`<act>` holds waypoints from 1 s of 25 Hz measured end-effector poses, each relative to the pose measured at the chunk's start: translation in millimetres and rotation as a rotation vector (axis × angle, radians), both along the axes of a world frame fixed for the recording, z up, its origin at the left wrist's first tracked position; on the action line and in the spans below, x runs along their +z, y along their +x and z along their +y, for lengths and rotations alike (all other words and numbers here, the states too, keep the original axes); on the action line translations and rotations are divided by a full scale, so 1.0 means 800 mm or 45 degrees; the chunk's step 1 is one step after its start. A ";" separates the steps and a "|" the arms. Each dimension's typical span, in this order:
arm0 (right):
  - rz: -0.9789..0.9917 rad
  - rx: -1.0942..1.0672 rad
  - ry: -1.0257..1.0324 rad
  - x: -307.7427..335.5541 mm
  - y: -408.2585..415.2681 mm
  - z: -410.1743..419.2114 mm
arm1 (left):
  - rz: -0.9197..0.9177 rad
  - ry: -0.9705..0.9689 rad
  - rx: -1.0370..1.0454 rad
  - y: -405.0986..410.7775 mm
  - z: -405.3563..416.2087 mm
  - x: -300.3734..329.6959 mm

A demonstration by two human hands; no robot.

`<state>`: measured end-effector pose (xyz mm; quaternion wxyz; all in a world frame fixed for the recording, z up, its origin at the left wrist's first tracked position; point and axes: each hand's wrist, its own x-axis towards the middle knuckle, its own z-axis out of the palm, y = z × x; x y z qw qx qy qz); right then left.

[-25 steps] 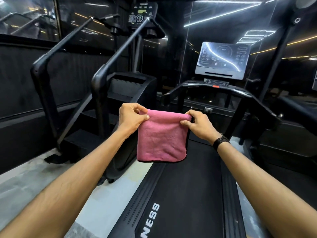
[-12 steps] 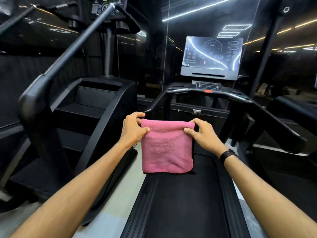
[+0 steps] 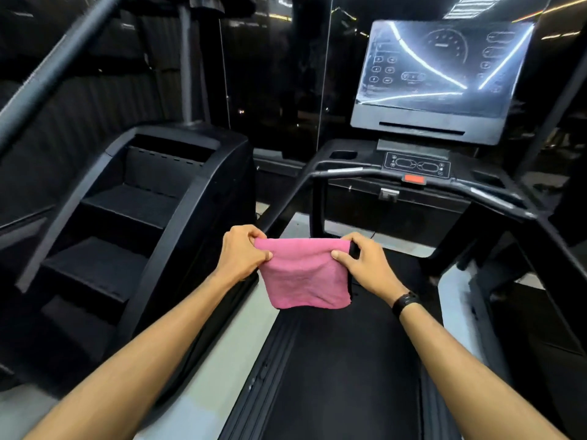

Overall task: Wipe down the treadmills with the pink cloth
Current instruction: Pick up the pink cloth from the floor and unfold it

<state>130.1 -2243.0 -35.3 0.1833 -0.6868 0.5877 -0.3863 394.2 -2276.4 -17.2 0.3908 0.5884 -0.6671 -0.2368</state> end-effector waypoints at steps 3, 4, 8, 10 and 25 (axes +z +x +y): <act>-0.018 0.047 0.084 0.050 -0.009 -0.026 | -0.059 0.070 0.016 -0.008 -0.019 0.043; -0.006 0.062 0.112 0.062 -0.007 -0.029 | -0.073 0.095 0.025 -0.006 -0.020 0.055; -0.038 0.143 0.175 0.093 0.013 -0.063 | -0.071 0.120 0.083 0.020 -0.044 0.082; -0.057 0.189 0.169 0.095 0.030 -0.086 | -0.055 0.095 0.133 0.035 -0.059 0.082; -0.005 0.313 -0.205 0.152 0.162 -0.298 | 0.561 -0.323 0.330 0.158 -0.216 0.081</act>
